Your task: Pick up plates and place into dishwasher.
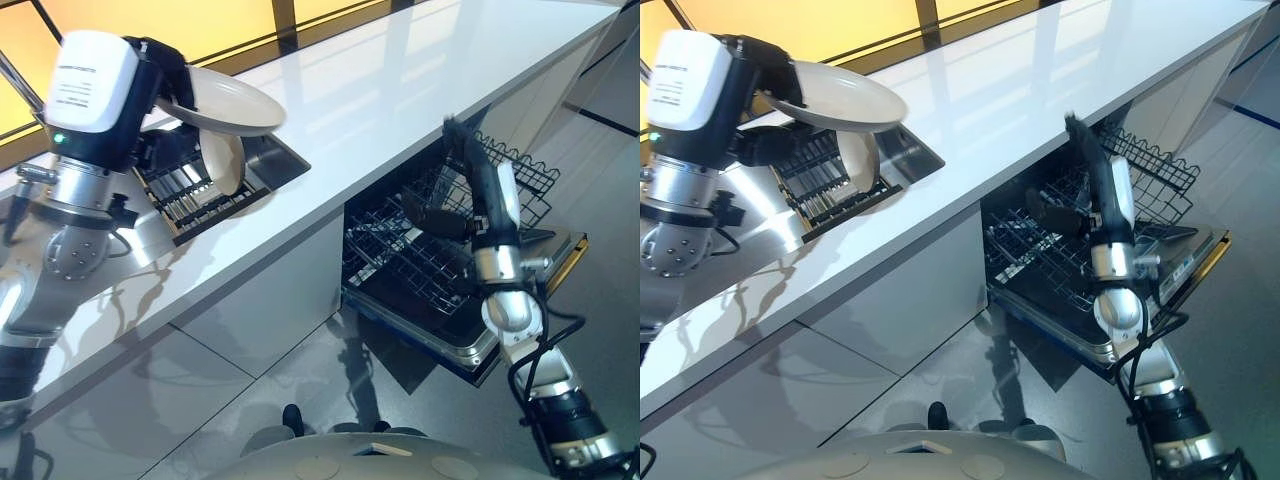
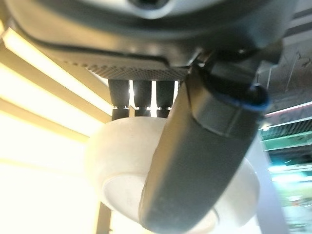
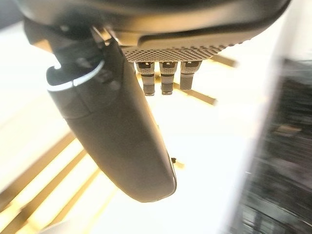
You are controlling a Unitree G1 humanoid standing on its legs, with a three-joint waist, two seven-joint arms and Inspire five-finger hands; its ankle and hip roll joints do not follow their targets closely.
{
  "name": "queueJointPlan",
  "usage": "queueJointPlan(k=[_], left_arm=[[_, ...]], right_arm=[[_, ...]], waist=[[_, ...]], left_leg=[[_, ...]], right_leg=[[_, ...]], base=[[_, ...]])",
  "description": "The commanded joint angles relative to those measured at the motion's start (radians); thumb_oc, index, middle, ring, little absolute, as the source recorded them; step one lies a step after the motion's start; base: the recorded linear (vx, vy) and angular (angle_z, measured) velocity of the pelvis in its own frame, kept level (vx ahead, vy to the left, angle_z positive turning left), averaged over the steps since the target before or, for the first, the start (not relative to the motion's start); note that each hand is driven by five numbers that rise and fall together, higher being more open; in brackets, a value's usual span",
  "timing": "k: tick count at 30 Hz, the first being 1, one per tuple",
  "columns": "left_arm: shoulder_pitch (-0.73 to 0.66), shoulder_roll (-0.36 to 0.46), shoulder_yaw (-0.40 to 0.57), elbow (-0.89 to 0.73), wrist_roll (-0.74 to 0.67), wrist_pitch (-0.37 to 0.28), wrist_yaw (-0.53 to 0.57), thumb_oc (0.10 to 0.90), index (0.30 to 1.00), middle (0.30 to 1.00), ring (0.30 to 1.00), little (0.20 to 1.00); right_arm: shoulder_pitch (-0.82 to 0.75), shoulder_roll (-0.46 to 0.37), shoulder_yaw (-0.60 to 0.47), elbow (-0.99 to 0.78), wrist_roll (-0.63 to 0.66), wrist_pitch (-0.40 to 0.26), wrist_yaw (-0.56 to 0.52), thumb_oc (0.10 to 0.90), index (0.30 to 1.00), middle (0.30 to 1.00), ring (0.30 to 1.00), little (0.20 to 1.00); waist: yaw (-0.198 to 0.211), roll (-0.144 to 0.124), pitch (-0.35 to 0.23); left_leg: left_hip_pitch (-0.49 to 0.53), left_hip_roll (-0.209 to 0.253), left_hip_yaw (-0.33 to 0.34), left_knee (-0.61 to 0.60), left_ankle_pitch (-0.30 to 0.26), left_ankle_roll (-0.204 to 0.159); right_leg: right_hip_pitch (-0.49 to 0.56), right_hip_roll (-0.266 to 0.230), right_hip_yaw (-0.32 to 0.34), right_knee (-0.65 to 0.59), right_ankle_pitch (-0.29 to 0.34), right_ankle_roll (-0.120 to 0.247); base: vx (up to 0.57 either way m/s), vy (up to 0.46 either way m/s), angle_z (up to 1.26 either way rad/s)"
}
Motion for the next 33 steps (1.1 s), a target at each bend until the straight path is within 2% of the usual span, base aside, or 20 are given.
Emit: queueJointPlan(k=[1, 7, 13, 18, 23, 25, 26, 28, 33], left_arm=[[-0.178, -0.008, -0.005, -0.010, -0.167, -0.029, -0.055, 0.100, 0.300, 0.300, 0.300, 0.200], [-0.230, -0.054, -0.066, -0.060, -0.278, -0.036, -0.166, 0.100, 0.300, 0.300, 0.300, 0.200], [-0.276, -0.065, -0.100, -0.087, -0.319, -0.031, -0.214, 0.100, 0.300, 0.300, 0.300, 0.200], [-0.306, -0.060, -0.121, -0.086, -0.254, -0.028, -0.168, 0.100, 0.300, 0.300, 0.300, 0.200], [-0.313, -0.027, -0.097, -0.074, -0.125, -0.019, -0.069, 0.100, 0.300, 0.300, 0.300, 0.200], [-0.303, -0.014, -0.083, -0.070, -0.094, -0.018, -0.039, 0.100, 0.300, 0.300, 0.300, 0.200], [-0.290, -0.007, -0.069, -0.060, -0.057, -0.017, -0.018, 0.100, 0.300, 0.300, 0.300, 0.200], [-0.282, -0.010, -0.065, -0.051, -0.047, -0.020, -0.014, 0.100, 0.300, 0.300, 0.300, 0.200], [-0.233, -0.050, -0.070, -0.040, 0.038, -0.004, -0.008, 0.100, 0.300, 0.300, 0.300, 0.200]], right_arm=[[-0.169, -0.030, 0.026, -0.115, -0.029, -0.112, 0.034, 0.800, 0.900, 0.900, 0.900, 0.900], [-0.267, -0.043, 0.089, -0.136, -0.038, -0.069, 0.090, 0.800, 0.900, 0.900, 0.900, 0.900], [-0.305, -0.042, 0.125, -0.149, 0.010, -0.032, 0.156, 0.800, 0.900, 0.900, 0.900, 0.900], [-0.319, -0.053, 0.150, -0.147, 0.043, 0.026, 0.212, 0.800, 0.900, 0.900, 0.900, 0.900], [-0.298, -0.066, 0.138, -0.151, 0.087, 0.025, 0.221, 0.800, 0.900, 0.900, 0.900, 0.900], [-0.285, -0.063, 0.127, -0.162, 0.105, -0.001, 0.190, 0.800, 0.900, 0.900, 0.900, 0.900], [-0.277, -0.050, 0.107, -0.175, 0.133, -0.044, 0.118, 0.800, 0.900, 0.900, 0.900, 0.900], [-0.273, -0.028, 0.091, -0.183, 0.126, -0.075, 0.058, 0.800, 0.900, 0.900, 0.900, 0.900], [-0.247, 0.080, 0.032, -0.224, 0.005, -0.233, -0.227, 0.800, 0.900, 0.900, 0.900, 0.900]], waist=[[0.034, -0.021, -0.068], [0.044, -0.030, -0.078], [0.044, -0.035, -0.083], [0.041, -0.039, -0.085], [0.037, -0.041, -0.089], [0.038, -0.040, -0.088], [0.036, -0.038, -0.086], [0.036, -0.036, -0.085], [0.034, -0.022, -0.082]], left_leg=[[0.056, -0.091, -0.010, 0.008, -0.165, 0.062], [0.051, -0.091, -0.014, 0.006, -0.159, 0.057], [0.045, -0.091, -0.013, 0.005, -0.155, 0.054], [0.043, -0.092, -0.012, 0.003, -0.154, 0.053], [0.041, -0.090, -0.006, 0.003, -0.152, 0.051], [0.039, -0.089, -0.005, 0.003, -0.152, 0.050], [0.041, -0.088, -0.003, 0.003, -0.152, 0.050], [0.041, -0.088, -0.002, 0.004, -0.153, 0.049], [0.043, -0.092, 0.002, 0.004, -0.159, 0.053]], right_leg=[[-0.075, 0.049, -0.031, 0.035, 0.011, 0.013], [-0.068, 0.051, -0.039, 0.024, 0.014, 0.011], [-0.069, 0.052, -0.041, 0.020, 0.016, 0.008], [-0.070, 0.052, -0.041, 0.018, 0.017, 0.009], [-0.070, 0.051, -0.043, 0.011, 0.023, 0.010], [-0.070, 0.051, -0.043, 0.008, 0.025, 0.010], [-0.069, 0.051, -0.043, 0.007, 0.027, 0.010], [-0.070, 0.051, -0.042, 0.007, 0.028, 0.010], [-0.073, 0.053, -0.035, 0.001, 0.034, 0.015]], base=[[-0.03, -0.029, 0.20], [-0.02, -0.017, 0.06], [-0.01, -0.006, 0.04], [0.00, 0.000, 0.01], [0.00, -0.002, 0.05], [0.00, 0.000, 0.00], [0.00, 0.000, 0.00], [0.00, 0.000, 0.00], [-0.02, 0.008, -0.03]])
